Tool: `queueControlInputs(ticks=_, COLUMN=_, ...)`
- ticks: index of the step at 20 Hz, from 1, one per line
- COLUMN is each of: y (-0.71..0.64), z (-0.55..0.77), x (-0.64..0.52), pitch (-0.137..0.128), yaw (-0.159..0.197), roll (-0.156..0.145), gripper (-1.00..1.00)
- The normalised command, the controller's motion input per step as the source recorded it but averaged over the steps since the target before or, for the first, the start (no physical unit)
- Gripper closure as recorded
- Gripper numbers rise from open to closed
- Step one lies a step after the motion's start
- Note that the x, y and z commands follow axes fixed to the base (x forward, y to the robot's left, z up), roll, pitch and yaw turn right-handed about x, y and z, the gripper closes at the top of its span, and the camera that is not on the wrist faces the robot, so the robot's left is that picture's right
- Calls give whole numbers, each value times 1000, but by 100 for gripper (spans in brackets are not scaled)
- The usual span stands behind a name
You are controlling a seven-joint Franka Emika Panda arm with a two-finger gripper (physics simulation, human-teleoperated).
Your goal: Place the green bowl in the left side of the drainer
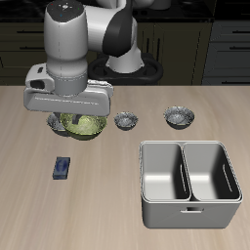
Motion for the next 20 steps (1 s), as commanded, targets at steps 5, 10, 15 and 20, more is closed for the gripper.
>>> queueControlInputs(ticks=5, y=-7, z=439, x=-153, pitch=-32, yaw=-14, roll=-9, gripper=100)
queueControlInputs(ticks=10, y=18, z=572, x=-235, pitch=-58, yaw=4, roll=-15, gripper=100)
queueControlInputs(ticks=15, y=40, z=496, x=-308, pitch=-50, yaw=23, roll=-7, gripper=100)
queueControlInputs(ticks=20, y=106, z=333, x=-192, pitch=-24, yaw=-9, roll=4, gripper=100)
